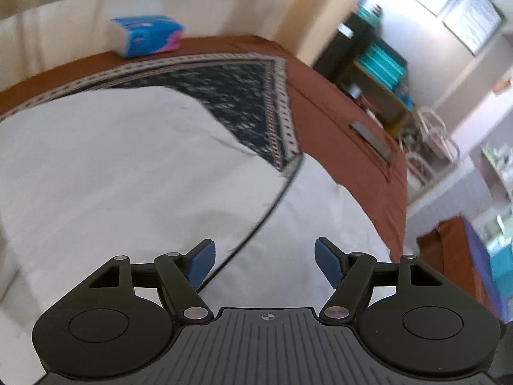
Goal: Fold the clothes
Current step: 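Smooth the folded shirt flat with both grippers open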
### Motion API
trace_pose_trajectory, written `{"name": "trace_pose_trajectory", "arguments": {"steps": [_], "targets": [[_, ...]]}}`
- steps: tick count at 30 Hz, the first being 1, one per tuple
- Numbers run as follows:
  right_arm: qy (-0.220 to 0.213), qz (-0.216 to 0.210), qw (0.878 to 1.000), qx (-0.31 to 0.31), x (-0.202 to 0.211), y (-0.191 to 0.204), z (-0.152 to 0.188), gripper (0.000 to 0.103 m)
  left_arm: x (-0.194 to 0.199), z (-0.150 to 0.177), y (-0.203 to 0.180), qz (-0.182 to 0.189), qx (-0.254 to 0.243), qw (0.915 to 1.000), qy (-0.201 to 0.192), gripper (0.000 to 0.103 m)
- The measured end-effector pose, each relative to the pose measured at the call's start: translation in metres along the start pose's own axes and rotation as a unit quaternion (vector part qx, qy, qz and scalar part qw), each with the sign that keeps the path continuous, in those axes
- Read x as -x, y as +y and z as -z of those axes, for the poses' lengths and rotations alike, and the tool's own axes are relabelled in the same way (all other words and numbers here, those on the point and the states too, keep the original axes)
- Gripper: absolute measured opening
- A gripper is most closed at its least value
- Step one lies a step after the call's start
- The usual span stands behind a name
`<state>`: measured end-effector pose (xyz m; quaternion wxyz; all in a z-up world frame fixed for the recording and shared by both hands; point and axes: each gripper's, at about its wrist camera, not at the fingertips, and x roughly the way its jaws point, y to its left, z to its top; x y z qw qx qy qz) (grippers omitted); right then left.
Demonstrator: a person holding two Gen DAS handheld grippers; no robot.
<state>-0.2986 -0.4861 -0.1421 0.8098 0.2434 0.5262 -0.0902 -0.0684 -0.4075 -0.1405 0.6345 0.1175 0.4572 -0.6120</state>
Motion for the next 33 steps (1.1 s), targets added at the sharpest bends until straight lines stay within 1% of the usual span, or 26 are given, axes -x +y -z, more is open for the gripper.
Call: {"name": "trace_pose_trajectory", "arguments": {"steps": [1, 2, 3, 4, 5, 6, 8, 11, 13, 14, 15, 17, 19, 21, 22, 23, 24, 27, 28, 29, 30, 31, 32, 33], "targets": [[0.003, 0.007, 1.0, 0.01, -0.002, 0.0, 0.002, 0.068, -0.005, -0.001, -0.004, -0.002, -0.008, 0.9999, 0.011, 0.077], [0.007, 0.015, 1.0, 0.02, -0.004, 0.001, 0.005, 0.067, -0.009, -0.001, -0.006, -0.001, -0.012, 0.9997, 0.021, 0.066], [0.01, 0.022, 0.999, 0.03, -0.006, 0.001, 0.007, 0.061, -0.011, -0.002, -0.007, 0.002, -0.012, 0.9994, 0.033, 0.051], [0.013, 0.029, 0.999, 0.04, -0.007, 0.001, 0.009, 0.048, -0.009, -0.002, -0.005, 0.01, -0.001, 0.999, 0.044, 0.029], [0.017, 0.032, 0.998, 0.044, -0.009, -0.001, 0.01, 0.009, -0.007, -0.002, -0.002, 0.02, 0.012, 0.9982, 0.055, 0.031], [0.017, 0.021, 0.999, 0.034, -0.008, -0.006, 0.008, 0.002, 0.0, -0.003, -0.002, 0.03, 0.02, 0.9978, 0.056, 0.027], [0.002, -0.02, 1.0, 0.012, 0.005, -0.017, 0.008, 0.002, 0.018, -0.004, -0.004, 0.044, 0.026, 0.9975, 0.048, 0.024], [-0.021, -0.1, 0.995, 0.002, 0.029, -0.024, 0.006, 0.002, 0.054, -0.009, -0.011, 0.048, 0.006, 0.9984, 0.029, 0.024], [-0.025, -0.151, 0.988, 0.021, 0.042, -0.021, 0.004, 0.002, 0.072, -0.01, -0.012, 0.035, -0.011, 0.999, 0.024, 0.024], [-0.022, -0.172, 0.984, 0.034, 0.046, -0.017, 0.002, 0.002, 0.077, -0.011, -0.011, 0.023, -0.021, 0.9992, 0.024, 0.02], [-0.018, -0.185, 0.981, 0.046, 0.046, -0.013, 0.001, 0.002, 0.076, -0.009, -0.004, 0.009, -0.02, 0.9992, 0.032, 0.021], [-0.007, -0.192, 0.979, 0.067, 0.034, -0.006, -0.002, 0.002, 0.07, -0.004, 0.012, -0.02, -0.011, 0.9983, 0.053, 0.028], [0.013, -0.196, 0.977, 0.078, 0.011, 0.0, -0.003, 0.002, 0.061, 0.005, 0.031, -0.044, 0.006, 0.9962, 0.075, 0.028], [0.035, -0.199, 0.976, 0.082, -0.012, 0.004, -0.003, 0.003, 0.047, 0.016, 0.049, -0.059, 0.029, 0.9934, 0.094, 0.031], [0.04, -0.198, 0.976, 0.083, -0.016, 0.005, -0.003, 0.004, 0.04, 0.022, 0.058, -0.067, 0.04, 0.9917, 0.102, 0.03], [0.045, -0.198, 0.976, 0.084, -0.019, 0.005, -0.002, 0.006, 0.034, 0.027, 0.066, -0.075, 0.05, 0.9897, 0.111, 0.036], [0.049, -0.197, 0.975, 0.085, -0.023, 0.006, -0.001, 0.007, 0.03, 0.031, 0.072, -0.081, 0.059, 0.9885, 0.113, 0.038], [0.063, -0.195, 0.975, 0.089, -0.033, 0.009, 0.001, 0.011, 0.028, 0.038, 0.082, -0.076, 0.084, 0.9885, 0.099, 0.04], [0.068, -0.194, 0.974, 0.09, -0.037, 0.01, 0.001, 0.013, 0.03, 0.038, 0.083, -0.077, 0.087, 0.9887, 0.095, 0.045], [0.072, -0.194, 0.974, 0.091, -0.04, 0.011, 0.002, 0.016, 0.035, 0.039, 0.083, -0.08, 0.087, 0.989, 0.089, 0.057], [0.077, -0.193, 0.974, 0.093, -0.044, 0.011, 0.003, 0.024, 0.04, 0.039, 0.083, -0.085, 0.086, 0.9892, 0.084, 0.057], [0.082, -0.192, 0.973, 0.094, -0.047, 0.012, 0.004, 0.029, 0.048, 0.039, 0.084, -0.088, 0.088, 0.9894, 0.074, 0.06], [0.079, -0.187, 0.975, 0.094, -0.048, 0.011, 0.001, 0.038, 0.056, 0.04, 0.085, -0.091, 0.091, 0.9896, 0.064, 0.061], [0.062, -0.174, 0.979, 0.091, -0.042, 0.005, -0.007, 0.044, 0.065, 0.041, 0.087, -0.092, 0.1, 0.9892, 0.053, 0.061]]}}
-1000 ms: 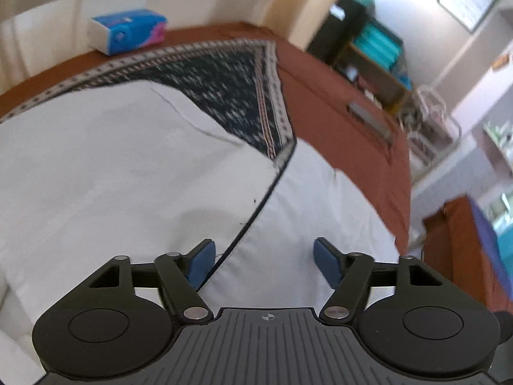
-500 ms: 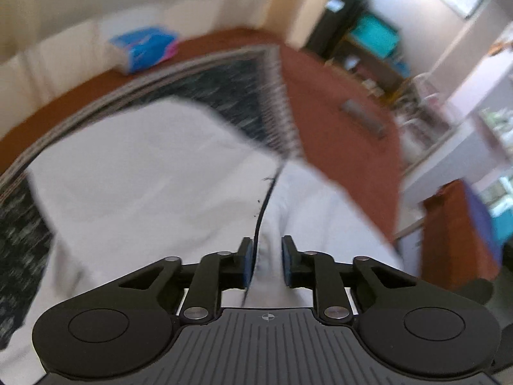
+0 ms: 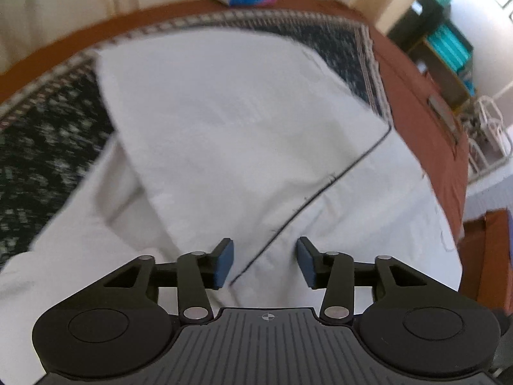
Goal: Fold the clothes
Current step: 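Smooth the folded shirt flat with both grippers open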
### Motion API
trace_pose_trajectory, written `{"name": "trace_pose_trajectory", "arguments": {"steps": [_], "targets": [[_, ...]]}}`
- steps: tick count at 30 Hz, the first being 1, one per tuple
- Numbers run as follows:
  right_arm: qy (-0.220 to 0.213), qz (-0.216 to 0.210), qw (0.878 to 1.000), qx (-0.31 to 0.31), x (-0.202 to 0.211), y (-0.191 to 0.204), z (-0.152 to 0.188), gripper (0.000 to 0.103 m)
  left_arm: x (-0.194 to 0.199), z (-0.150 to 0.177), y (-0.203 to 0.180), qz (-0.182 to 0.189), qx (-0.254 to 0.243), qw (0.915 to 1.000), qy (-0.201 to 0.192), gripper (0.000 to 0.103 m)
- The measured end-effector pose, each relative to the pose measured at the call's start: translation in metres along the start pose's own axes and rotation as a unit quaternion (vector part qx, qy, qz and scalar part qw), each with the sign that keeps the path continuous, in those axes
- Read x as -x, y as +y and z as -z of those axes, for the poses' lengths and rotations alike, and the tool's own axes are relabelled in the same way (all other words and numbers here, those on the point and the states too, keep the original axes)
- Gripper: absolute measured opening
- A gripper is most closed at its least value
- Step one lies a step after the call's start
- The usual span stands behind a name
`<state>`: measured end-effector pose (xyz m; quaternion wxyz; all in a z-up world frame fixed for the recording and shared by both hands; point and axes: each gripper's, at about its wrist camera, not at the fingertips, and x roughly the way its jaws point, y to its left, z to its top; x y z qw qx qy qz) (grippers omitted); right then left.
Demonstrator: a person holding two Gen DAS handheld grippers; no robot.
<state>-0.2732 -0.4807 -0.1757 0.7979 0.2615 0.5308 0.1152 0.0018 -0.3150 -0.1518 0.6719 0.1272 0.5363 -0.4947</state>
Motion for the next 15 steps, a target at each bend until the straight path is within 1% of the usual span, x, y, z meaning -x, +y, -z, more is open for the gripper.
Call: {"name": "trace_pose_trajectory", "arguments": {"steps": [2, 4, 7, 9, 10, 12, 13, 15], "targets": [[-0.033, 0.031, 0.999, -0.002, 0.018, -0.009, -0.013, 0.045, 0.017, 0.004, 0.01, 0.001, 0.026, 0.9995, -0.02, 0.063], [-0.066, 0.061, 0.996, -0.004, 0.035, -0.019, -0.025, 0.045, 0.029, 0.004, 0.016, 0.013, 0.042, 0.9984, -0.034, 0.063], [-0.116, 0.107, 0.987, -0.007, 0.062, -0.033, -0.044, 0.045, 0.037, 0.009, -0.003, 0.037, 0.026, 0.9979, -0.046, 0.063], [-0.149, 0.137, 0.979, -0.009, 0.079, -0.043, -0.057, 0.046, 0.038, 0.013, -0.022, 0.062, 0.005, 0.9967, -0.052, 0.065], [-0.161, 0.149, 0.976, -0.01, 0.085, -0.048, -0.064, 0.046, 0.034, 0.017, -0.034, 0.073, -0.005, 0.9959, -0.054, 0.068], [-0.166, 0.154, 0.974, -0.006, 0.083, -0.061, -0.082, 0.046, 0.022, 0.025, -0.054, 0.066, -0.019, 0.996, -0.057, 0.072], [-0.164, 0.157, 0.974, -0.001, 0.077, -0.065, -0.09, 0.046, 0.012, 0.03, -0.062, 0.051, -0.022, 0.997, -0.055, 0.073], [-0.155, 0.16, 0.975, 0.008, 0.064, -0.078, -0.104, 0.046, -0.008, 0.038, -0.068, 0.02, -0.014, 0.9989, -0.041, 0.073]]}}
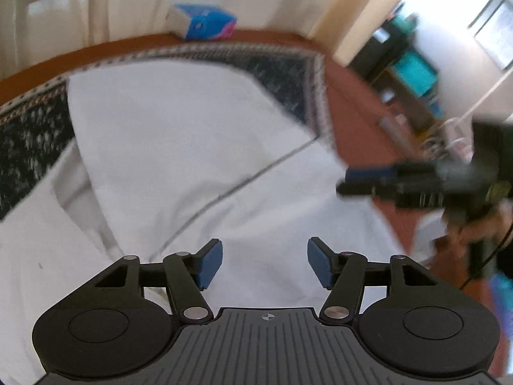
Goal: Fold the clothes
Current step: 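Smooth the folded shirt flat with both grippers open, then grasp the white shirt edge with both grippers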
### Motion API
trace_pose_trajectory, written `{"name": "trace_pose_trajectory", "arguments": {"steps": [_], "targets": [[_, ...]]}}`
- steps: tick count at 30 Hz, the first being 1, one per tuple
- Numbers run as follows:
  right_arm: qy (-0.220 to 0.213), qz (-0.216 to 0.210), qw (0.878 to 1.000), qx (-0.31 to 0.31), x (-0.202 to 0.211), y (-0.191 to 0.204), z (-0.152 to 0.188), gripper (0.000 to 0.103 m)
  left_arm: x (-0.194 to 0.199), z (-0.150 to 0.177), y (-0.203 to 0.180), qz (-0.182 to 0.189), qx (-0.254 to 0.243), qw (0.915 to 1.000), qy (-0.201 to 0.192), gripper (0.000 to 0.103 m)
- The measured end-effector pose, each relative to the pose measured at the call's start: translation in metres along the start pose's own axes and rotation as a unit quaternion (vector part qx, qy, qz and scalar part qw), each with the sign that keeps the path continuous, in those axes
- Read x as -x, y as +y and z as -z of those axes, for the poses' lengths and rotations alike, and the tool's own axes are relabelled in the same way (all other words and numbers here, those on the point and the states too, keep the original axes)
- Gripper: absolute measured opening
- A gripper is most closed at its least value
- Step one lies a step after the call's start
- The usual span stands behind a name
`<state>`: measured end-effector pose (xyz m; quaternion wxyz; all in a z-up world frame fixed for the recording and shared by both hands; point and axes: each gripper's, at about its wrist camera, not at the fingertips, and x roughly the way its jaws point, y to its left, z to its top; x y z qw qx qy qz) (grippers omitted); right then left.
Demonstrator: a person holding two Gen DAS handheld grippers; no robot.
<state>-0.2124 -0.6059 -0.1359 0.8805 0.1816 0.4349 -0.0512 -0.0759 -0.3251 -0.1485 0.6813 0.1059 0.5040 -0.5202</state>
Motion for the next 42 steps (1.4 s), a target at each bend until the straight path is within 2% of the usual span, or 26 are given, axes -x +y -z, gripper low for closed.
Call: {"name": "trace_pose_trajectory", "arguments": {"steps": [4, 9, 13, 16, 19, 23, 28, 30, 32, 34, 36, 39, 42], "targets": [[0.031, -0.001, 0.999, 0.011, -0.039, -0.012, -0.001, 0.044, -0.024, 0.014, 0.004, -0.045, 0.037, 0.9982, 0.015, 0.072], [0.054, -0.045, 0.996, 0.05, -0.05, -0.027, 0.006, 0.045, -0.025, 0.013, -0.006, -0.087, 0.089, 0.9922, 0.0, 0.072], [0.064, -0.108, 0.989, 0.081, -0.035, -0.043, -0.013, 0.047, -0.006, 0.021, -0.027, -0.136, 0.154, 0.978, -0.037, 0.073], [0.061, -0.153, 0.98, 0.112, -0.019, -0.058, -0.032, 0.053, 0.01, 0.034, -0.045, -0.165, 0.207, 0.9613, -0.075, 0.075], [0.078, -0.185, 0.969, 0.143, -0.01, -0.063, -0.054, 0.053, 0.029, 0.05, -0.061, -0.193, 0.261, 0.9394, -0.111, 0.075], [0.083, -0.234, 0.95, 0.19, -0.004, -0.045, -0.087, 0.055, 0.067, 0.084, -0.066, -0.246, 0.337, 0.8953, -0.156, 0.076], [0.068, -0.307, 0.915, 0.254, -0.002, 0.028, -0.13, 0.058, 0.128, 0.139, -0.065, -0.337, 0.396, 0.8324, -0.19, 0.081], [0.069, -0.331, 0.899, 0.279, -0.008, 0.07, -0.141, 0.063, 0.145, 0.161, -0.06, -0.358, 0.419, 0.8114, -0.195, 0.081], [0.077, -0.342, 0.888, 0.297, -0.021, 0.115, -0.145, 0.064, 0.16, 0.184, -0.052, -0.373, 0.441, 0.792, -0.199, 0.082], [0.087, -0.35, 0.879, 0.313, -0.034, 0.16, -0.147, 0.065, 0.164, 0.204, -0.04, -0.371, 0.451, 0.7874, -0.196, 0.082], [0.1, -0.346, 0.875, 0.324, -0.056, 0.207, -0.145, 0.067, 0.167, 0.223, -0.028, -0.367, 0.461, 0.7847, -0.193, 0.082], [0.119, -0.315, 0.874, 0.35, -0.095, 0.267, -0.134, 0.068, 0.165, 0.241, -0.006, -0.35, 0.469, 0.7878, -0.191, 0.082], [0.137, -0.284, 0.872, 0.375, -0.133, 0.328, -0.124, 0.068, 0.158, 0.253, 0.015, -0.329, 0.47, 0.7965, -0.189, 0.082]]}}
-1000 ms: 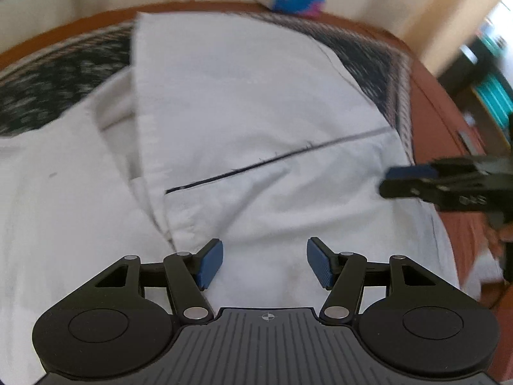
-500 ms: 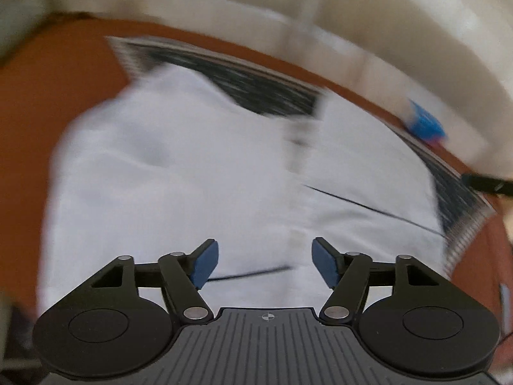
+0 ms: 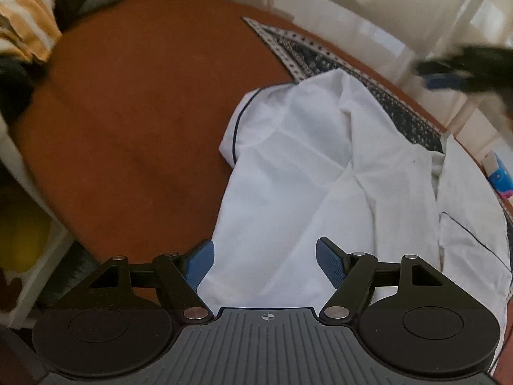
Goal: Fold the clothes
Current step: 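Grasp the white shirt edge with both grippers, then lift the shirt with both grippers and flip it over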
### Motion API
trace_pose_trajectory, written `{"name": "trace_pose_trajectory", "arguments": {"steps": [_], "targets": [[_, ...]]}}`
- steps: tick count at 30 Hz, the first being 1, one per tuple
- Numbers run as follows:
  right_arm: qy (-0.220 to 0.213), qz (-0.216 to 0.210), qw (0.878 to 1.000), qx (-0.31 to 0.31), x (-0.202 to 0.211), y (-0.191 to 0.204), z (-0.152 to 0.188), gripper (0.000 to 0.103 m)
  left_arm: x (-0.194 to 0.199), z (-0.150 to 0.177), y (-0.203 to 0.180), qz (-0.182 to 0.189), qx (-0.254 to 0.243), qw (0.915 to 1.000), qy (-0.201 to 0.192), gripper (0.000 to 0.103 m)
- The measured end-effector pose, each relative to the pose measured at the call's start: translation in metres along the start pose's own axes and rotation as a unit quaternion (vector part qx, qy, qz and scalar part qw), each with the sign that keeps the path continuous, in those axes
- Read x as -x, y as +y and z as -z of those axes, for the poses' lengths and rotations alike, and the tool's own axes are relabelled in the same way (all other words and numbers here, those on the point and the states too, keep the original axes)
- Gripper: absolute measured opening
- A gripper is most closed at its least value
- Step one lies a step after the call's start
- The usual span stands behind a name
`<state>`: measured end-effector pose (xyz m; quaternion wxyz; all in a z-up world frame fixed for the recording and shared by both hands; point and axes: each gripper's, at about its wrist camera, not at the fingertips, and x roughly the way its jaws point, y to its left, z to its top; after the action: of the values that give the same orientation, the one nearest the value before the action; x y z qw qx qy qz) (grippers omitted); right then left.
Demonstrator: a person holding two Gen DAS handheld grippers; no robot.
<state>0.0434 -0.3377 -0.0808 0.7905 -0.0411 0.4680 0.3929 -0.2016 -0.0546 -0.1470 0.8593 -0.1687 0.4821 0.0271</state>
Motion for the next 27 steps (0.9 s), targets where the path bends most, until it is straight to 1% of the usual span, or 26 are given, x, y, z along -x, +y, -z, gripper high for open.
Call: {"name": "trace_pose_trajectory", "arguments": {"steps": [3, 7, 9, 12, 14, 15, 16, 17, 18, 19, 20, 24, 27], "targets": [[0.03, 0.035, 0.999, 0.011, -0.053, 0.007, -0.025, 0.068, -0.013, 0.002, 0.013, 0.024, 0.003, 0.9996, 0.013, 0.082], [0.057, 0.068, 0.996, 0.014, -0.097, 0.007, -0.041, 0.068, -0.02, 0.001, 0.024, 0.048, 0.017, 0.9985, 0.017, 0.082], [0.063, 0.076, 0.995, 0.015, -0.112, 0.006, -0.046, 0.068, -0.025, -0.001, 0.031, 0.063, 0.032, 0.9973, 0.021, 0.082], [0.08, 0.085, 0.993, 0.01, -0.13, 0.002, -0.05, 0.068, -0.035, -0.002, 0.038, 0.075, 0.046, 0.9957, 0.029, 0.082], [0.087, 0.084, 0.993, 0.004, -0.138, -0.001, -0.052, 0.068, -0.038, -0.002, 0.041, 0.082, 0.05, 0.9948, 0.032, 0.08], [0.09, 0.079, 0.993, -0.001, -0.14, -0.003, -0.053, 0.065, -0.04, -0.002, 0.041, 0.085, 0.052, 0.9945, 0.031, 0.079], [0.094, 0.074, 0.993, -0.005, -0.143, -0.005, -0.053, 0.062, -0.04, -0.001, 0.042, 0.087, 0.05, 0.9944, 0.033, 0.073], [0.101, 0.069, 0.993, -0.007, -0.145, -0.006, -0.053, 0.051, -0.04, -0.001, 0.042, 0.089, 0.047, 0.9943, 0.036, 0.049], [0.107, 0.066, 0.992, -0.009, -0.146, -0.007, -0.053, 0.032, -0.041, -0.001, 0.041, 0.09, 0.044, 0.9942, 0.039, 0.034], [0.112, 0.066, 0.991, -0.009, -0.147, -0.007, -0.052, 0.021, -0.041, 0.0, 0.041, 0.091, 0.042, 0.9942, 0.04, 0.019], [0.118, 0.066, 0.991, -0.009, -0.148, -0.007, -0.052, 0.012, -0.041, -0.001, 0.041, 0.092, 0.04, 0.9942, 0.039, 0.0], [0.113, 0.055, 0.992, -0.013, -0.141, -0.01, -0.055, 0.011, -0.031, -0.002, 0.048, 0.107, 0.057, 0.9922, 0.029, 0.0], [0.093, 0.041, 0.995, -0.023, -0.126, -0.017, -0.061, 0.011, -0.015, -0.001, 0.049, 0.122, 0.072, 0.9899, 0.009, 0.0]]}}
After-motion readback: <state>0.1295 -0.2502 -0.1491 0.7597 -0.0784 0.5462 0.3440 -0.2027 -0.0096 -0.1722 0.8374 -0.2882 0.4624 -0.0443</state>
